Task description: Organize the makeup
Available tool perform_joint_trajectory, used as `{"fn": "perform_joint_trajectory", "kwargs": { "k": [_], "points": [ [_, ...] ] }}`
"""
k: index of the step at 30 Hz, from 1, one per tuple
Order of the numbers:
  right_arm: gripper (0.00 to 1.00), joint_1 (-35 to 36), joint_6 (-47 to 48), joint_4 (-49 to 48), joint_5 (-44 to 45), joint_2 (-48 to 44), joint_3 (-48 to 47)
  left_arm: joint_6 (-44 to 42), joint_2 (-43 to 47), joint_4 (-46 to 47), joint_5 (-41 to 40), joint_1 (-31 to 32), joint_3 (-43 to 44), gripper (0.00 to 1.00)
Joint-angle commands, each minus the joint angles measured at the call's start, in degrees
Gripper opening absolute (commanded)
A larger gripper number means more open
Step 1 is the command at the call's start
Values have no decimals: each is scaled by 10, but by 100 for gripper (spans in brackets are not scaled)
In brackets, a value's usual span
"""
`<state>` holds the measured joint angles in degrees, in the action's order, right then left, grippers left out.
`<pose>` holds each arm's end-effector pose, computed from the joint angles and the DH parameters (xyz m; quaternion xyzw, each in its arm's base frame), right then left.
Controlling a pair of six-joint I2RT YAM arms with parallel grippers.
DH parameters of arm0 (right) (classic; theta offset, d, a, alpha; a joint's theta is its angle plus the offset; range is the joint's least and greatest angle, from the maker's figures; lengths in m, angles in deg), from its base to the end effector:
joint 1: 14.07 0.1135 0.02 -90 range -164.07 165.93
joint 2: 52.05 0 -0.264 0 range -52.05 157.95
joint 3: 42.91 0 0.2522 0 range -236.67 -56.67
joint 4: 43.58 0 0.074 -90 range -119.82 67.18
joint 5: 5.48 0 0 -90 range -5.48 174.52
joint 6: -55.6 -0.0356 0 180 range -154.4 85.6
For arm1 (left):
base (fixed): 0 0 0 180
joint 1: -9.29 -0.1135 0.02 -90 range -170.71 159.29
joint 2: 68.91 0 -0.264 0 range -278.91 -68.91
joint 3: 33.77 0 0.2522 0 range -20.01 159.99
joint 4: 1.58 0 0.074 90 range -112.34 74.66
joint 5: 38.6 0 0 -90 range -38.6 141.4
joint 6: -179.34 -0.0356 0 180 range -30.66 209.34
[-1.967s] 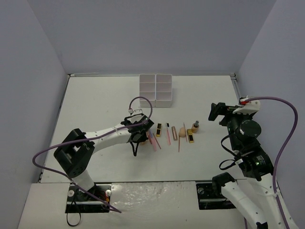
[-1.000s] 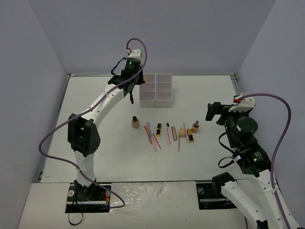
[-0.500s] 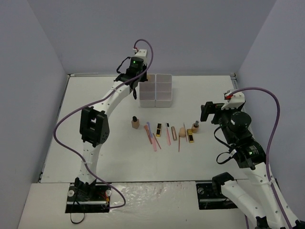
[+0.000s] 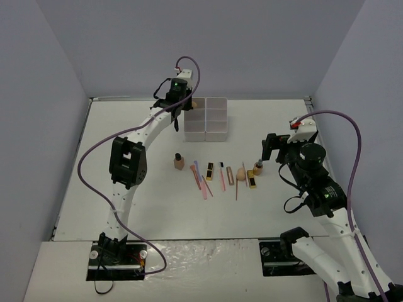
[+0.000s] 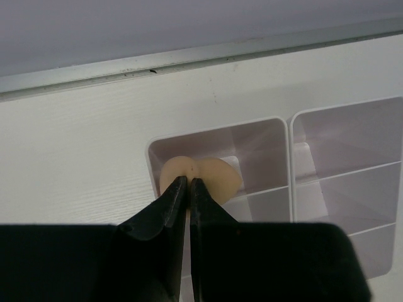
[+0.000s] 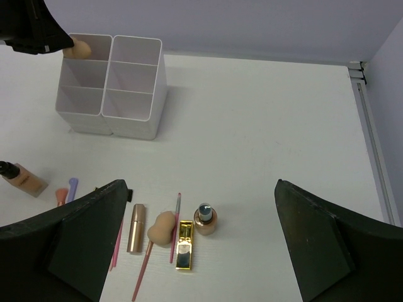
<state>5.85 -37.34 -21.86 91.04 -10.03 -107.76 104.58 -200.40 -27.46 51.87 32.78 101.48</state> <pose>0.1571 0.0526 0.3902 -0.0631 0.6974 0.1022 0.7065 0.5025 -0.2187 0.2865 0.0620 0.8273 -0.1883 0.5256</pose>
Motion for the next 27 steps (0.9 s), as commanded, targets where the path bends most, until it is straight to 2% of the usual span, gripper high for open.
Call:
{"fn": "perform_joint_trajectory", "kwargs": {
  "k": [1, 10, 15, 18, 25, 27],
  "points": [
    [100, 3, 5, -31, -12, 3, -18, 2, 28, 51, 9, -2, 39, 0],
    [100, 3, 7, -26, -19, 6, -19, 0, 24, 65, 4, -2, 33, 6],
    [100, 3, 10, -21, -25, 7, -22, 0, 21, 67, 4, -3, 38, 19],
    [100, 3, 11, -20, -26, 7, -21, 4, 22, 66, 5, -3, 38, 24],
    [100, 3, 11, -16, -34, 9, -20, 0, 35, 60, 5, -3, 36, 45],
    [100, 3, 11, -16, -34, 9, -20, 0, 43, 57, 5, -3, 34, 47]
  ]
}}
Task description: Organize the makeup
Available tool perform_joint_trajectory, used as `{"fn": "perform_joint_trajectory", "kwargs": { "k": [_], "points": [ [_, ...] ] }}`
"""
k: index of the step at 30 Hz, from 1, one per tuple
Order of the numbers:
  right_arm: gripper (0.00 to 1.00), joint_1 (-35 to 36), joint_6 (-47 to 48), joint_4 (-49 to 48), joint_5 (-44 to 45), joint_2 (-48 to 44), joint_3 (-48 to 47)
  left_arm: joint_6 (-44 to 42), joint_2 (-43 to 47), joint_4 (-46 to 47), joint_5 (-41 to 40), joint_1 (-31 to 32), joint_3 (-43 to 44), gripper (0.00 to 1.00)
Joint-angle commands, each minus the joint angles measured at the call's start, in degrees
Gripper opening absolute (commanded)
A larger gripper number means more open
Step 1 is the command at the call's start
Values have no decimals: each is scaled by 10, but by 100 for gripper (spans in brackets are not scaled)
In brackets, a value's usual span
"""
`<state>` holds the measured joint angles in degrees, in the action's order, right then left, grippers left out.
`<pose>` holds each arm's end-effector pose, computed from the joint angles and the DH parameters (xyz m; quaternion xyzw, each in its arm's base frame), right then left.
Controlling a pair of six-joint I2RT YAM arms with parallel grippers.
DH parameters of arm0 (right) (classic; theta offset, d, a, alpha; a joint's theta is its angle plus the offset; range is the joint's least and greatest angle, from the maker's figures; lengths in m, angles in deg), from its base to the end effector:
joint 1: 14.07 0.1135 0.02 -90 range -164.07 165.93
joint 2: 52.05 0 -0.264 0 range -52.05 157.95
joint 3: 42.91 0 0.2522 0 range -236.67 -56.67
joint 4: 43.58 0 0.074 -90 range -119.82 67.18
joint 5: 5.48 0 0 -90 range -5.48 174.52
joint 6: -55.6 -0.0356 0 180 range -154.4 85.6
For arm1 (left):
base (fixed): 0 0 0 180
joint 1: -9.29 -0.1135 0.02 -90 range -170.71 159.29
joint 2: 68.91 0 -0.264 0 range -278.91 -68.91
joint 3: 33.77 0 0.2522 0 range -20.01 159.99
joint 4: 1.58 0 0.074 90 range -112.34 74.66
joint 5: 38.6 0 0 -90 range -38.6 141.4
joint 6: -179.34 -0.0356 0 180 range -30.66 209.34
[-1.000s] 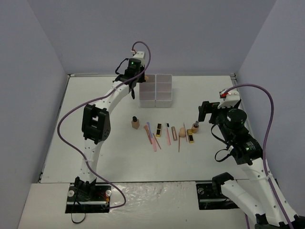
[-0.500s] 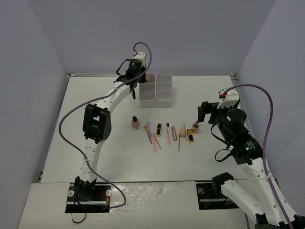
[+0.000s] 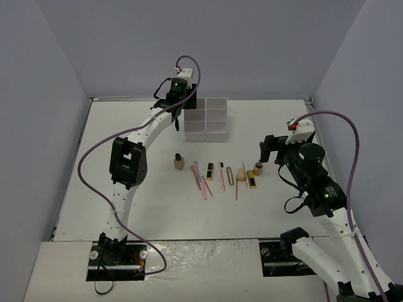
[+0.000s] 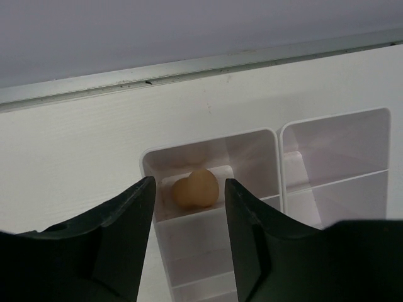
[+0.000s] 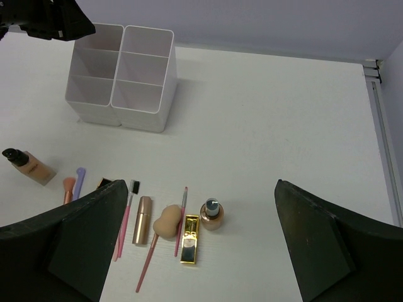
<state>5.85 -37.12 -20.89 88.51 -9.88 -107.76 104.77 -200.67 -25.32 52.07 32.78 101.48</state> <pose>0.1574 0.0544 0.3880 -0.0813 0.7025 0.1146 0.6977 0.5046 -0.2198 0.2878 0.0610 0.8181 -0.1950 0.5375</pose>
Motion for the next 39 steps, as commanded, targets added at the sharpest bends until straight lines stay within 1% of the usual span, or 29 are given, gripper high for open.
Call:
{"fn": "perform_joint_trajectory", "kwargs": {
  "k": [1, 6, 9, 12, 16, 18, 20, 23, 28, 29, 31, 39],
  "points": [
    [100, 3, 8, -26, -9, 8, -20, -1, 52, 34, 3, -2, 32, 48],
    [100, 3, -2, -26, 0, 9, -21, 10, 97, -2, 6, 16, 12, 56],
    [100, 3, -8, -25, -2, 10, -19, 19, 130, -48, 3, 40, -16, 61],
    [100, 3, -10, -26, -7, 14, -17, 34, 165, -69, 0, 69, -64, 65],
    [100, 3, -22, -26, 6, 13, -17, 67, 227, -103, -39, 137, -165, 68],
    [100, 3, -29, -26, 12, 10, -19, 88, 250, -106, -45, 169, -212, 68],
    [100, 3, -35, -26, 17, 4, -19, 115, 264, -105, -36, 194, -249, 68],
    [100, 3, -45, -26, 34, -15, -17, 177, 267, -104, -20, 233, -288, 68],
    [100, 3, -58, -26, 68, -41, -3, 197, 234, -109, -12, 285, -283, 66],
    [100, 3, -59, -24, 70, -49, 0, 200, 228, -112, -11, 288, -277, 63],
    [100, 3, -65, -22, 71, -57, 3, 204, 209, -116, -8, 297, -260, 62],
    [100, 3, -69, 2, 79, -80, -3, 230, 139, -134, 37, 310, -203, 62]
  ]
}}
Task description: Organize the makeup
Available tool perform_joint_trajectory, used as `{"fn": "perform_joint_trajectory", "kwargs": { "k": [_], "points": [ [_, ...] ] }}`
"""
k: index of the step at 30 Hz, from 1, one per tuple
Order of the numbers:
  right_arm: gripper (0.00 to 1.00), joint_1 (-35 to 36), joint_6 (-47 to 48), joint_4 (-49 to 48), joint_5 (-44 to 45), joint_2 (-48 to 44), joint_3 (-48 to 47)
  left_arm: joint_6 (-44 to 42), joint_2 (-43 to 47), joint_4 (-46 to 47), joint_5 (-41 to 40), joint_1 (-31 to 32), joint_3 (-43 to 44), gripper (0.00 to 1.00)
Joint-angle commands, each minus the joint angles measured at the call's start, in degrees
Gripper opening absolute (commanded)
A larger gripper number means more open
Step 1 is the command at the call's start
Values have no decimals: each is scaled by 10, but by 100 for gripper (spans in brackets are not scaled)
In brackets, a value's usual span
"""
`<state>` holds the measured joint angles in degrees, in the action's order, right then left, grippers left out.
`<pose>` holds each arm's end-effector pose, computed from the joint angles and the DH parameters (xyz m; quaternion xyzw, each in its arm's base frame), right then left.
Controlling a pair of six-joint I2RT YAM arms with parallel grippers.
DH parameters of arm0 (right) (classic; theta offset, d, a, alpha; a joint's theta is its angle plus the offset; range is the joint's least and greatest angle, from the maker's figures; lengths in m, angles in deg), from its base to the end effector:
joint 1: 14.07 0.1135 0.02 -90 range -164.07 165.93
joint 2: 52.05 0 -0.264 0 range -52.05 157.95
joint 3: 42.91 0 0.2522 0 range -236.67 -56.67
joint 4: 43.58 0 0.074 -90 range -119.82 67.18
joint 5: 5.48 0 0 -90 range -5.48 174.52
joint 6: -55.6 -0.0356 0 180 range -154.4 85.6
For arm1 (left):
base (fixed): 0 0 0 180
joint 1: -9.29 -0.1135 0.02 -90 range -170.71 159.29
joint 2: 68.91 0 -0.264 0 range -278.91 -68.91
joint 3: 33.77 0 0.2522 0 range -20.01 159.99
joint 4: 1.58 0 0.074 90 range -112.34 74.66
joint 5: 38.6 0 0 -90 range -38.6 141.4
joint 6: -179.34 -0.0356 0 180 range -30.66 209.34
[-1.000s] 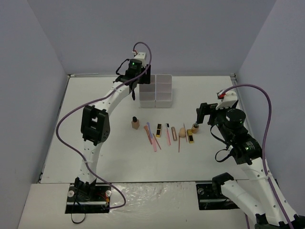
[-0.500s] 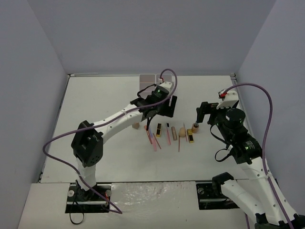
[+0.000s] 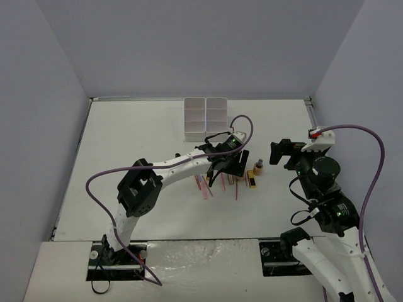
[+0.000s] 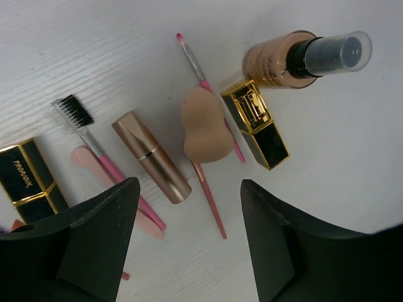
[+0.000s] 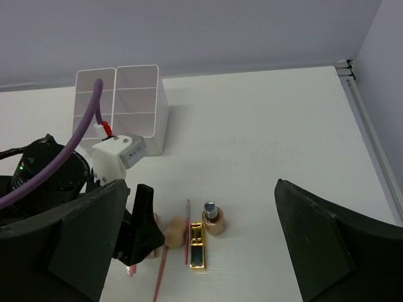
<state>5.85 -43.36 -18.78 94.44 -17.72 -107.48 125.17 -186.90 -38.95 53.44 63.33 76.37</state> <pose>0.1229 0.0380 0.3997 -0.0003 0.6733 0.1275 0.7283 0.2755 -0.3819 0.2344 0.1530 0.9117 -0.2806 0.2580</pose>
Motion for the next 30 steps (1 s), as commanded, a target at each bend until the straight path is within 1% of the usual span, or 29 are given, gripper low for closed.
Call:
{"fn": "perform_joint_trajectory", "kwargs": {
  "k": [1, 7, 13, 21, 24, 30],
  "points": [
    [100, 3, -5, -15, 19, -3, -7, 26, -4, 1, 26, 6, 56, 62],
    [100, 3, -1, -6, 25, -7, -10, 24, -40, -22, 29, 9, 91, 61],
    [100, 3, 2, -4, 30, -6, -11, 18, -58, -32, 34, 10, 102, 61],
    [100, 3, 3, -2, 32, -6, -10, 15, -70, -39, 37, 11, 116, 60],
    [100, 3, 4, -2, 33, -6, -9, 15, -73, -39, 38, 12, 122, 57],
    [100, 3, 4, -1, 36, -11, -5, 11, -72, -40, 31, 15, 131, 56]
  ]
}}
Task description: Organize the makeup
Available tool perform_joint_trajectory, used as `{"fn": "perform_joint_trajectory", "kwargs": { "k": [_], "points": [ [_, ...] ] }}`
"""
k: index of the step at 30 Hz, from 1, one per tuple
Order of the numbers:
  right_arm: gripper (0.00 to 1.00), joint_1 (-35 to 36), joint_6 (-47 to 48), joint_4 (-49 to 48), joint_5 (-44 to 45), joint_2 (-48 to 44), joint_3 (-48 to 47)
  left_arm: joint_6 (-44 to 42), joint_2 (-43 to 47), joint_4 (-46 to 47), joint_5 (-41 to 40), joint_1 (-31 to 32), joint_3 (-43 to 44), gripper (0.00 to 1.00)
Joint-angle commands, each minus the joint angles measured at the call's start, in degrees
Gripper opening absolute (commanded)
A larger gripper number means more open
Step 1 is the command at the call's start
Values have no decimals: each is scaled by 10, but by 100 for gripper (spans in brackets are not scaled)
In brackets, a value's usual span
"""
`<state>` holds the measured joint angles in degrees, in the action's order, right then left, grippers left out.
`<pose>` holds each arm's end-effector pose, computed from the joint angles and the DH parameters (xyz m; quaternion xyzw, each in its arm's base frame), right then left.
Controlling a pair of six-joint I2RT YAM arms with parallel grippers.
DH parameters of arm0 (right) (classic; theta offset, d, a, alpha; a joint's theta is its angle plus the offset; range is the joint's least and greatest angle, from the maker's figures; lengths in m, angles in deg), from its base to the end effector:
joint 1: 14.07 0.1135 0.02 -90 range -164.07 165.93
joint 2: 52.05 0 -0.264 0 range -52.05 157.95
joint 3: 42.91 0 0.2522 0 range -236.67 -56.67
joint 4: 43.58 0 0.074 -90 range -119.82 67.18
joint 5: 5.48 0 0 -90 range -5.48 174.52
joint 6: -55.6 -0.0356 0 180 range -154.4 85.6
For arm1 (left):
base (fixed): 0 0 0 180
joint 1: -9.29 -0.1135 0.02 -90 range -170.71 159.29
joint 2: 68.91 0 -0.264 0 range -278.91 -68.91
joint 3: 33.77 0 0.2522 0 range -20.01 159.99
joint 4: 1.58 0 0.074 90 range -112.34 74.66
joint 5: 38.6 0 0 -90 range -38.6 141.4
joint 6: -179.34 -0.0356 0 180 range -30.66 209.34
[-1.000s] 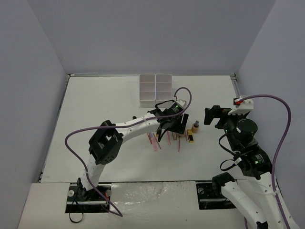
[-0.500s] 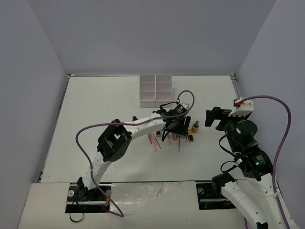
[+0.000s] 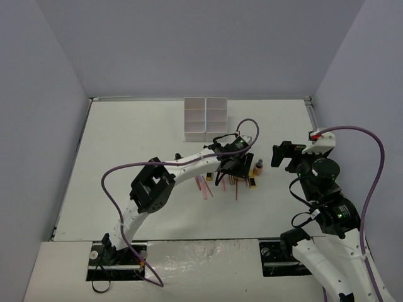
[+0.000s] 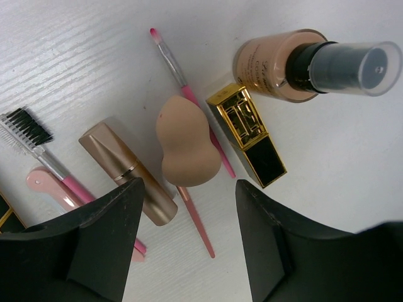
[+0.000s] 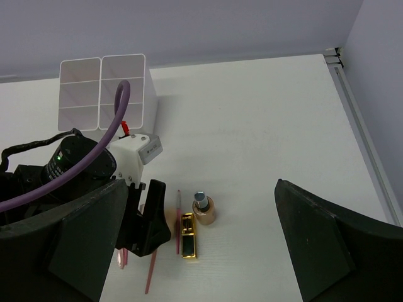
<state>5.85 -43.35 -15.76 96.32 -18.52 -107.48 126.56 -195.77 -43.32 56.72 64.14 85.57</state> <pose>0.1197 0.0356 0.3955 0.0090 0.6873 0.1118 0.7176 0.2851 -0.4106 0.2088 0.1595 0.9229 -0.2805 0.2101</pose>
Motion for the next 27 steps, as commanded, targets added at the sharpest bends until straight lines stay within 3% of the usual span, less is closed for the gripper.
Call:
{"fn": "perform_joint_trajectory", "kwargs": {
  "k": [1, 17, 27],
  "points": [
    [100, 3, 3, -31, 17, -3, -4, -3, 17, 5, -4, 7, 39, 56],
    [100, 3, 5, -25, 22, -9, -3, -7, -23, -20, -10, 7, 81, 49],
    [100, 4, 4, -24, 24, -10, -4, -29, 5, -33, -34, 6, 82, 18]
  ]
}}
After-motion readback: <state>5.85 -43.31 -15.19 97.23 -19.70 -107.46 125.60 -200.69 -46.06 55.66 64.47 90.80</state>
